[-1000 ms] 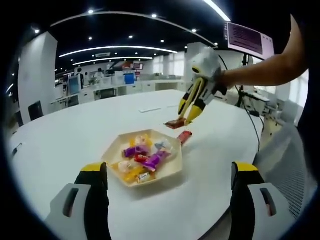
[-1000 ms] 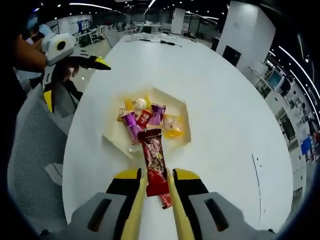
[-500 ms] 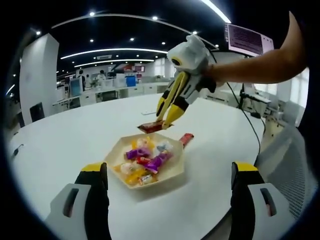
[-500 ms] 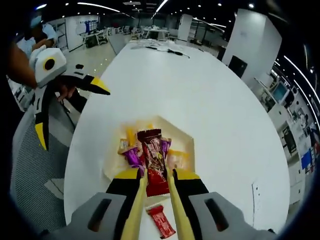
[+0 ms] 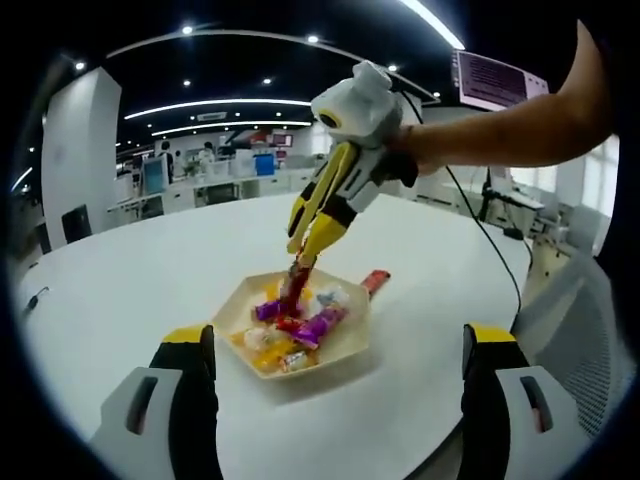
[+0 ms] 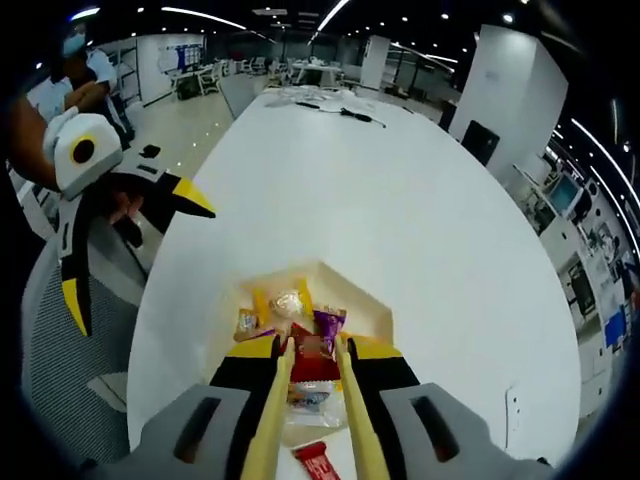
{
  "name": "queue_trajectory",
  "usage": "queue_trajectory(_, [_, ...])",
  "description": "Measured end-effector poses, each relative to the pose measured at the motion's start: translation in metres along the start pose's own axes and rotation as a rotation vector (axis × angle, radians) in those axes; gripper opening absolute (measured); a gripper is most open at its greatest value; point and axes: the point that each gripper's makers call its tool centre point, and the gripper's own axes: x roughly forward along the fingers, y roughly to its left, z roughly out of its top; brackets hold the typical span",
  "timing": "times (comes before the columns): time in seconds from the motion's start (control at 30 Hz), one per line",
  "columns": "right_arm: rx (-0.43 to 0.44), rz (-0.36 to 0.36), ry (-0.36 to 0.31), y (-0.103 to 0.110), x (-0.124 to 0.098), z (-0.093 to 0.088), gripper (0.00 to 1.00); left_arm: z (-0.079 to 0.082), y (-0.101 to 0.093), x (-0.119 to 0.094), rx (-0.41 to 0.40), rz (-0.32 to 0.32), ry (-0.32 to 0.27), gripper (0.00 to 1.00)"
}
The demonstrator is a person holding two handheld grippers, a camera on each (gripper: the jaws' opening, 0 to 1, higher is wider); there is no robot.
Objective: Place the target food into the container with the food tongs after gripping and lifting it, then release it inside without dropping or visibly crushing the food.
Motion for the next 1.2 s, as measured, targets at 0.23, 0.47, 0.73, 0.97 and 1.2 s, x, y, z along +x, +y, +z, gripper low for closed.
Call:
queue_trajectory(0.23, [0.010, -0.018, -0.021, -0.006, -0.013, 0.002, 0.26, -0.001, -0.002, 0.001, 0.004, -0.009, 0.004, 0.99])
queue_trajectory(0.47, [0.021, -0.035, -0.037, -0.013, -0.027, -0.003, 0.27, -0.002, -0.004, 0.001, 0.007, -0.016, 0.010, 0.99])
queue_trajectory(0.73, [0.019, -0.041, -0.029, -0.018, -0.041, -0.021, 0.27, -0.004, -0.005, 0.002, 0.009, -0.020, 0.020, 0.99])
queue_trajectory(0.97, [0.027, -0.040, -0.014, -0.021, -0.052, -0.050, 0.28, -0.005, -0.005, 0.003, 0.006, -0.021, 0.027, 0.99])
queue_trajectory(1.2, [0.048, -0.044, 0.002, -0.027, -0.064, -0.083, 0.28, -0.007, -0.005, 0.004, 0.004, -0.024, 0.034, 0.99])
